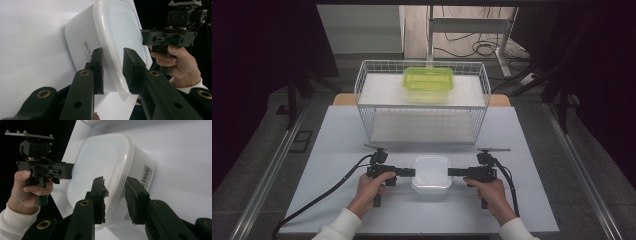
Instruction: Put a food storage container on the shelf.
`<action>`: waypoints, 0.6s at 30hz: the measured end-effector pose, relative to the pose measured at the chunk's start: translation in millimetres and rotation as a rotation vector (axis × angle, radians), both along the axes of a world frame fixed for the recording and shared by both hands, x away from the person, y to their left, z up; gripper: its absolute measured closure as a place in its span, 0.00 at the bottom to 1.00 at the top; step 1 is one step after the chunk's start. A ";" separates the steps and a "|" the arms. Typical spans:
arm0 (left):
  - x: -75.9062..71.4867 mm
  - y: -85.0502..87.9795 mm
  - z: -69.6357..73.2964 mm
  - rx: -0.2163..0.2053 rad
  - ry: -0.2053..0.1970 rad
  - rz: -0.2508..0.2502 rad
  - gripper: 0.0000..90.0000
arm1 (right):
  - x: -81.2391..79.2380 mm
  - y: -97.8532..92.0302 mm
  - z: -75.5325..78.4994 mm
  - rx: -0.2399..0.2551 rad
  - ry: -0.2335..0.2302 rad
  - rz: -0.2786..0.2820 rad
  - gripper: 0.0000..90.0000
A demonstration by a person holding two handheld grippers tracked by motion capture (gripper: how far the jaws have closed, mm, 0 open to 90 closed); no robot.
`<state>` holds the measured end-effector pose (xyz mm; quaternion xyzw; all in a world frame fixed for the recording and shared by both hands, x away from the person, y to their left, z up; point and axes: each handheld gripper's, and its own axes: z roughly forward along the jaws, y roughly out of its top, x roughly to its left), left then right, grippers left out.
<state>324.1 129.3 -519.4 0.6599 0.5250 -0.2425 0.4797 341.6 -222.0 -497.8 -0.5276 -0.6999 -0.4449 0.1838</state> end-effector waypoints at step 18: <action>-4.9 2.7 9.3 0.014 -0.026 0.001 0.89 | -2.3 -2.0 7.6 0.010 -0.058 0.015 0.85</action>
